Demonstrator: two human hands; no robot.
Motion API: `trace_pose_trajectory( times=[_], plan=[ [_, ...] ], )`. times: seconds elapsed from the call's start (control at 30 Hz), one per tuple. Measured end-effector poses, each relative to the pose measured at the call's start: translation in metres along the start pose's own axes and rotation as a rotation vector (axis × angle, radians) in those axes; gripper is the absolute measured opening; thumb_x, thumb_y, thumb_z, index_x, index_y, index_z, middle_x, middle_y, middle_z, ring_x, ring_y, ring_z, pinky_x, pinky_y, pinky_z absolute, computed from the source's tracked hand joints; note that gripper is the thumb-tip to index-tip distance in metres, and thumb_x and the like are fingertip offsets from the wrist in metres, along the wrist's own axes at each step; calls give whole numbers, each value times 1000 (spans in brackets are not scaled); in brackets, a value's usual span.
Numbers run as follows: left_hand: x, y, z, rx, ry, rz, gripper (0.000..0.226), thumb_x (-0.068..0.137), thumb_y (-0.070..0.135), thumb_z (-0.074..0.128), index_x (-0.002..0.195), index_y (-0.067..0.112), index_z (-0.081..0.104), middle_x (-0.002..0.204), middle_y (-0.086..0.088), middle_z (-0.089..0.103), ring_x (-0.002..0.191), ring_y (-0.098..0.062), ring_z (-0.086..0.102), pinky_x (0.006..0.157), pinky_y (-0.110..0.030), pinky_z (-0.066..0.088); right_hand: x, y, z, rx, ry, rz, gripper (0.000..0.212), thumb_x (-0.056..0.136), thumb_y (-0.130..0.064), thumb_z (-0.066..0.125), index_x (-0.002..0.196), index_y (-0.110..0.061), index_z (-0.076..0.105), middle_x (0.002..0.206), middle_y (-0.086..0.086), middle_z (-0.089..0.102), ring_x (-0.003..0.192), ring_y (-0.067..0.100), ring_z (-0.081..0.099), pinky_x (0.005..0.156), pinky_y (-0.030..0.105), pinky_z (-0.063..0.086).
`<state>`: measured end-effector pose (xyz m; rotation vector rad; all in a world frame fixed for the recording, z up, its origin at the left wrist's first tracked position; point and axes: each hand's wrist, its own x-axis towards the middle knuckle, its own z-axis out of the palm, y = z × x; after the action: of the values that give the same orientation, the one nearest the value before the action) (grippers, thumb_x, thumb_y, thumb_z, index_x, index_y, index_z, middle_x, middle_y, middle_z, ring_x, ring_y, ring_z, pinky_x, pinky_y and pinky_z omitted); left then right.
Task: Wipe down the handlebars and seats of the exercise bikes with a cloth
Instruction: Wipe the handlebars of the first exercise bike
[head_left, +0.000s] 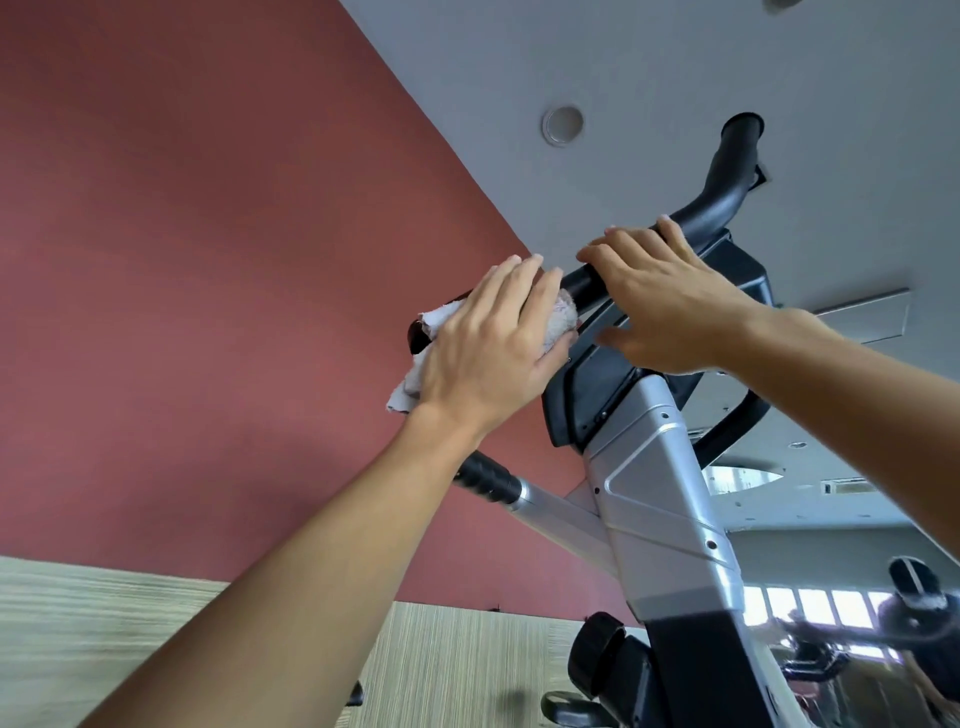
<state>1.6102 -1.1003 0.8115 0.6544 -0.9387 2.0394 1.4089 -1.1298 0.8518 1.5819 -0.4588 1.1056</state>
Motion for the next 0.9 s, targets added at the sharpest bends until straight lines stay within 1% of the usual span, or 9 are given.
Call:
trace_pose_trajectory(
  times=[0.1, 0.2, 0.27, 0.33, 0.4, 0.5, 0.67, 0.8, 0.9],
  plan=[
    [1, 0, -5, -37, -28, -14, 47, 98, 39, 63, 131, 5, 64, 133, -12, 65, 127, -30, 60, 105, -37, 49, 2, -7, 7, -47, 43, 14, 68, 81, -33, 78, 133, -4, 45, 127, 11, 47, 130, 32, 40, 124, 56, 7],
    [4, 1, -11, -107, -63, -20, 41, 96, 34, 66, 123, 4, 66, 121, -10, 67, 120, -30, 62, 107, -38, 47, 6, -15, 8, -19, 37, 65, 59, 84, -32, 76, 126, -4, 45, 120, 10, 45, 127, 32, 38, 123, 58, 2],
    [9, 1, -16, -166, -81, -37, 36, 95, 33, 66, 118, 5, 66, 112, -8, 67, 111, -28, 63, 103, -36, 48, 12, -15, 6, 9, 46, 72, 52, 83, -32, 75, 119, -6, 47, 116, 9, 48, 124, 32, 40, 124, 53, 1],
    [11, 0, -20, -232, -110, -63, 31, 96, 32, 64, 113, 6, 66, 106, -6, 65, 102, -26, 62, 97, -33, 47, 16, -10, 6, 20, 61, 30, 46, 79, -31, 76, 110, -8, 50, 106, 6, 53, 113, 31, 44, 121, 45, 10],
    [14, -3, -23, -275, -129, -89, 29, 96, 32, 64, 110, 7, 65, 102, -5, 63, 98, -24, 60, 93, -31, 45, 17, -2, 7, 10, 67, -29, 42, 76, -28, 75, 103, -9, 50, 98, 4, 53, 102, 30, 46, 111, 39, 25],
    [19, -2, -25, -297, -177, -122, 30, 95, 32, 63, 110, 6, 66, 102, -6, 62, 100, -25, 60, 88, -30, 47, 15, 3, 2, 27, 69, -50, 37, 76, -28, 75, 98, -10, 51, 92, 3, 52, 95, 31, 49, 104, 40, 34],
    [24, -2, -30, -417, -290, -270, 35, 97, 34, 63, 114, 3, 68, 111, -9, 66, 113, -28, 61, 100, -34, 47, 19, 2, -6, 144, -1, -14, 26, 79, -18, 67, 102, -9, 58, 98, 6, 56, 98, 33, 52, 105, 42, 32],
    [33, 4, -28, -455, -322, -369, 29, 90, 23, 74, 112, 7, 63, 104, -9, 69, 111, -31, 64, 102, -36, 47, 25, 7, -15, 278, -144, 16, 45, 68, -5, 79, 109, -4, 61, 108, 11, 61, 107, 36, 53, 105, 43, 29],
    [44, 8, -30, -476, -396, -481, 32, 89, 21, 74, 114, 10, 58, 101, -10, 70, 108, -31, 63, 96, -39, 49, 33, 9, -29, 377, -308, 43, 50, 69, 3, 72, 117, -1, 59, 116, 14, 59, 109, 36, 49, 105, 42, 27]
  ],
)
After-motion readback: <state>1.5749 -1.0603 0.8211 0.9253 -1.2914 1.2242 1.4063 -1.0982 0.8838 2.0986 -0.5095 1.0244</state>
